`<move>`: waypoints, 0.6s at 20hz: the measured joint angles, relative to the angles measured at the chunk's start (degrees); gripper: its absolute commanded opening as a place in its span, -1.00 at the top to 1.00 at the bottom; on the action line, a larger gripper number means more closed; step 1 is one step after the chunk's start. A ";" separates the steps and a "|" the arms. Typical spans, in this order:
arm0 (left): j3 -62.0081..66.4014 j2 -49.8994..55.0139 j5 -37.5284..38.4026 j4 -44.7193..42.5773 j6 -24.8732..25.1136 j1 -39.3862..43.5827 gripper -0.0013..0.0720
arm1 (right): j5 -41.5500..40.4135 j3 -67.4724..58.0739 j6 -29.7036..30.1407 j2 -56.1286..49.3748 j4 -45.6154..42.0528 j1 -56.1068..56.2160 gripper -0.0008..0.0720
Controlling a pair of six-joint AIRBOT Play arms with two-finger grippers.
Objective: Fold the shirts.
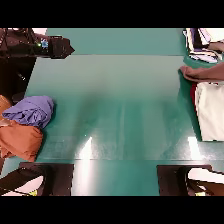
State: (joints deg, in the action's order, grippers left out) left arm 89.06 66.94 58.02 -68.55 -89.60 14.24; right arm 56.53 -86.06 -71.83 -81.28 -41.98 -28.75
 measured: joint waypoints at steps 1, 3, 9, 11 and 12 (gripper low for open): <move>0.00 0.00 0.00 0.00 0.00 0.02 0.90 | -0.24 -1.20 -0.02 0.04 0.39 -0.44 0.92; 0.00 0.00 -0.07 0.02 0.00 0.04 0.90 | -0.31 -4.83 -0.02 0.17 0.96 -1.14 0.92; 0.00 0.00 -0.13 0.00 0.00 0.04 0.90 | 7.30 -17.44 -1.75 0.50 -2.23 -1.92 0.92; 0.00 0.00 -0.13 0.00 0.00 0.04 0.90 | 10.64 -19.56 -3.30 1.11 -6.47 -2.03 0.92; 0.00 0.00 -0.13 0.00 0.00 0.04 0.90 | 12.50 -20.15 -4.26 1.68 -8.92 -2.03 0.92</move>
State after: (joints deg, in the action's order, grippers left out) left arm 89.06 66.94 57.89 -68.55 -89.60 14.28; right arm 69.04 -106.21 -76.09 -79.59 -50.89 -30.79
